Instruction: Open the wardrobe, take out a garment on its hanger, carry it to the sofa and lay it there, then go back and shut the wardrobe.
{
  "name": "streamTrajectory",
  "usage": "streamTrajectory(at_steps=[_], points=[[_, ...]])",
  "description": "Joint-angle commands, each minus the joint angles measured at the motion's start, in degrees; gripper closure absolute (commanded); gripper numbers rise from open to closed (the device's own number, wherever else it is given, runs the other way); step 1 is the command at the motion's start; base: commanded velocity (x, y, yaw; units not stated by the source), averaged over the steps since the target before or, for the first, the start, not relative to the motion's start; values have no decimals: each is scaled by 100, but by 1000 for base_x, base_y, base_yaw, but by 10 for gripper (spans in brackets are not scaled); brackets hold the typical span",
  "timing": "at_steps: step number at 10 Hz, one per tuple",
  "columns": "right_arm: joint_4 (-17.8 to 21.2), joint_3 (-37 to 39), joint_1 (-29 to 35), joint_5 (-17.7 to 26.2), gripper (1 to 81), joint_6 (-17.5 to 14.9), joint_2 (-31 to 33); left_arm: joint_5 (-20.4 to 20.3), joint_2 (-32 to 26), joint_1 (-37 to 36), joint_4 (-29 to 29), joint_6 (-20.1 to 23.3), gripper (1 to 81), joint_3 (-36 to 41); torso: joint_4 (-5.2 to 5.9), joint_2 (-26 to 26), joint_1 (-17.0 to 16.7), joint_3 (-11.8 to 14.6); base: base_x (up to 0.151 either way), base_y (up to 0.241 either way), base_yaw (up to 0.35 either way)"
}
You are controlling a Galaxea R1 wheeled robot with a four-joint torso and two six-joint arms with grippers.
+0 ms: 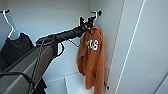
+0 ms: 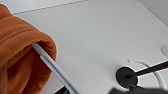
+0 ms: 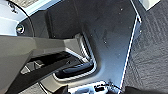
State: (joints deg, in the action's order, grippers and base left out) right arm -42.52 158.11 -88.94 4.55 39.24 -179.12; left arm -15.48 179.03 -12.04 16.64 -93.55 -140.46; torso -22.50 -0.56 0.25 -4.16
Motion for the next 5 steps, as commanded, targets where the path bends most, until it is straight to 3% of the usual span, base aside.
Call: streamTrajectory(at_steps=[1, 5], points=[[-37, -45, 117, 310, 10, -57, -136, -965, -104, -1296, 234, 30, 10, 10, 0, 0, 0, 0, 0, 0, 0], [-37, -45, 118, 310, 10, -48, -136, -1370, -271, -1295, 454, 3, 10, 282, 0, 2, 0, -2, 0, 0, 0]])
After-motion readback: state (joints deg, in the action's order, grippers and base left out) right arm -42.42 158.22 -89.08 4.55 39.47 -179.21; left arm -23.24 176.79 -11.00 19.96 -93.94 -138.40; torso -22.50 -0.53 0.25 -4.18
